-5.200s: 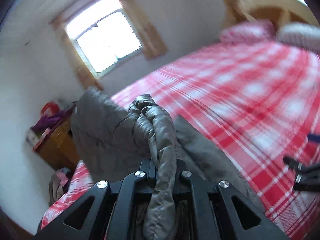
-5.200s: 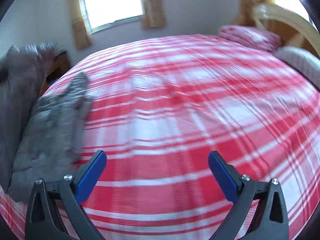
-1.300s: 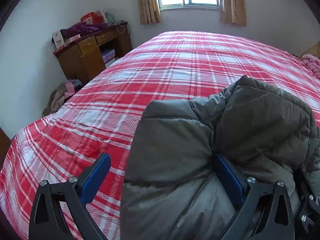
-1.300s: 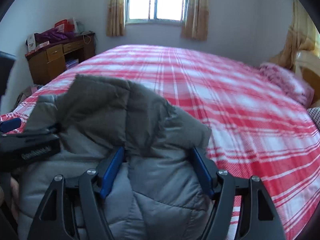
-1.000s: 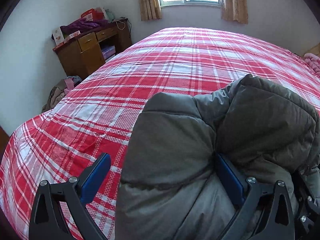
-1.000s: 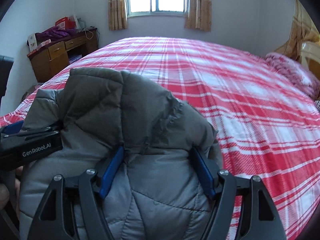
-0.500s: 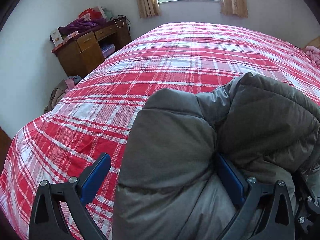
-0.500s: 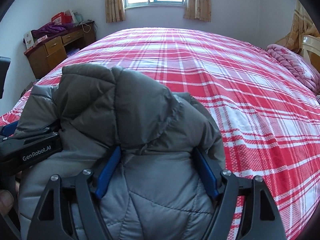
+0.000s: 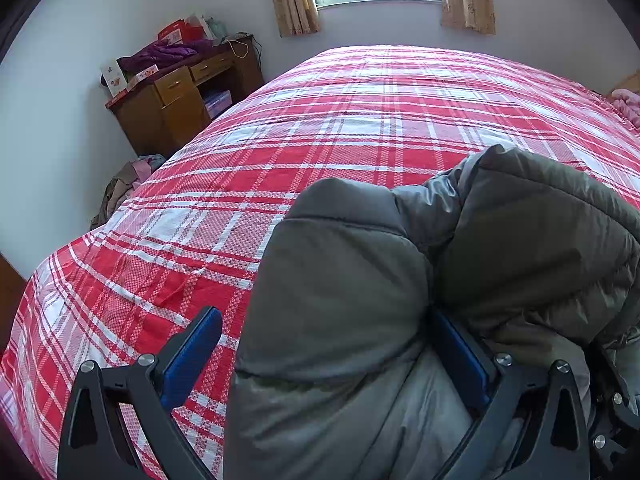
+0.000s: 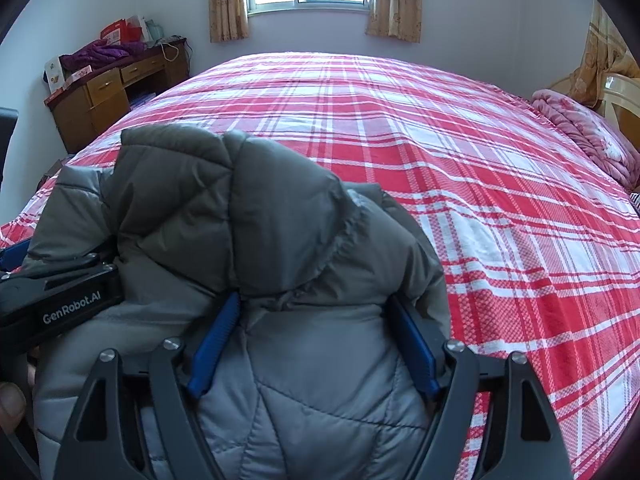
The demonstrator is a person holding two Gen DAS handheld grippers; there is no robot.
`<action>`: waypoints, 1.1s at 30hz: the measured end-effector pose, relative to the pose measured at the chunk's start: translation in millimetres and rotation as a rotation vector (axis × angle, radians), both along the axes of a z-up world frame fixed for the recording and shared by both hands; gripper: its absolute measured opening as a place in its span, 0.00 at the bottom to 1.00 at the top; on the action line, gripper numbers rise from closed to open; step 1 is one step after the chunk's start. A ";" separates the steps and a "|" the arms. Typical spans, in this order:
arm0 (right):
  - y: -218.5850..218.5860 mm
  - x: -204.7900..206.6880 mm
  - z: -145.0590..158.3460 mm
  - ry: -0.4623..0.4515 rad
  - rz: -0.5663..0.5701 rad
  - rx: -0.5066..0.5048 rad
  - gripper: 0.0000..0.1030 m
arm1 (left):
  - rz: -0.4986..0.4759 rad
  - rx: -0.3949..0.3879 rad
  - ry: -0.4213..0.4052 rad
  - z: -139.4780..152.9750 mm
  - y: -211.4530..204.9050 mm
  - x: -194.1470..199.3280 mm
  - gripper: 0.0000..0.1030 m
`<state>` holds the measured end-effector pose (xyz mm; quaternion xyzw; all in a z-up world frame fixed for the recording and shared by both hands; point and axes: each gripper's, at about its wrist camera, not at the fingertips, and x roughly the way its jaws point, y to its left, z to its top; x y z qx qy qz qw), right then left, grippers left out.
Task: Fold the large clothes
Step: 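Press the folded grey jacket bundle with both open tools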
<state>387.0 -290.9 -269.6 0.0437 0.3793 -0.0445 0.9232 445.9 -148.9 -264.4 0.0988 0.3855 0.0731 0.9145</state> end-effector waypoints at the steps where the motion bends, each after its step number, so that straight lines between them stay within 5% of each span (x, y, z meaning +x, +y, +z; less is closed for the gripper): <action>1: -0.1 0.2 -0.1 0.001 0.000 0.000 0.76 | 0.000 0.004 -0.001 0.0 -0.5 -0.2 0.99; 17: 0.4 5.1 -1.4 0.025 -0.003 -0.016 0.78 | 0.010 0.092 -0.019 -2.2 -13.7 1.9 1.00; 33: -0.7 7.3 -2.9 0.028 -0.004 -0.008 0.79 | 0.010 0.087 -0.019 -2.7 -13.7 2.6 1.00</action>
